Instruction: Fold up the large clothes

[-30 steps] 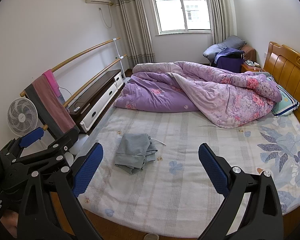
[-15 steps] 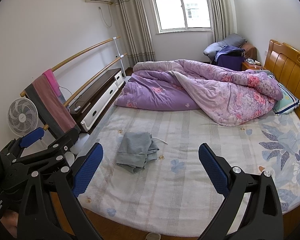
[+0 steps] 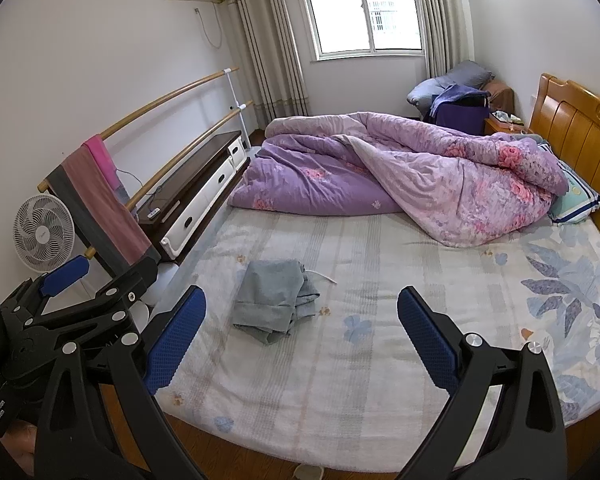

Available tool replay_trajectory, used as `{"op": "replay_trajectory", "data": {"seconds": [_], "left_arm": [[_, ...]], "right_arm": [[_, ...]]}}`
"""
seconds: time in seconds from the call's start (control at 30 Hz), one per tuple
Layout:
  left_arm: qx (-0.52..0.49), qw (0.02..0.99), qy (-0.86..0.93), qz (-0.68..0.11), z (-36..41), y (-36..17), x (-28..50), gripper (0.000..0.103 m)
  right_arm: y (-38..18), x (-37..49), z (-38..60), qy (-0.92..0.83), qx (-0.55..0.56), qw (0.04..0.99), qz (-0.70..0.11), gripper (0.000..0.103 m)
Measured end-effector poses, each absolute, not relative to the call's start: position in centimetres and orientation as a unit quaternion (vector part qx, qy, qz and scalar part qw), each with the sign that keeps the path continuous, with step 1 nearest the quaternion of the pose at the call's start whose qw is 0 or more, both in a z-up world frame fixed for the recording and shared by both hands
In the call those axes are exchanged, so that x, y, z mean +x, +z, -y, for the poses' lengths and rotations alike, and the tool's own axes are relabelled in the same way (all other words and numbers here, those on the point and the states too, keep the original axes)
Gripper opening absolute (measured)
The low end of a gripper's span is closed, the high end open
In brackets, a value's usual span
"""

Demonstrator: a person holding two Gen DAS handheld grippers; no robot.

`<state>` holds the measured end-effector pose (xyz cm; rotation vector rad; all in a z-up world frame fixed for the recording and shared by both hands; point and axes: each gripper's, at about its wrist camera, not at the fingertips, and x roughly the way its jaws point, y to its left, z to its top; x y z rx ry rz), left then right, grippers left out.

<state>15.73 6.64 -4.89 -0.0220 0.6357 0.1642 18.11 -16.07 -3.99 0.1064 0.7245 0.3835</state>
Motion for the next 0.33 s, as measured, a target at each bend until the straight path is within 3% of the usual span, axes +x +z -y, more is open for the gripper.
{"op": "replay_trajectory", "data": {"seconds": [0.33], "left_arm": [[-0.033, 0.931, 0.081, -0.355, -9.3, -7.9, 18.1, 0.097]], "right_arm": [[-6.1, 21.2, 13.5, 0.191, 0.049, 0.903, -0.382, 0.093]]}}
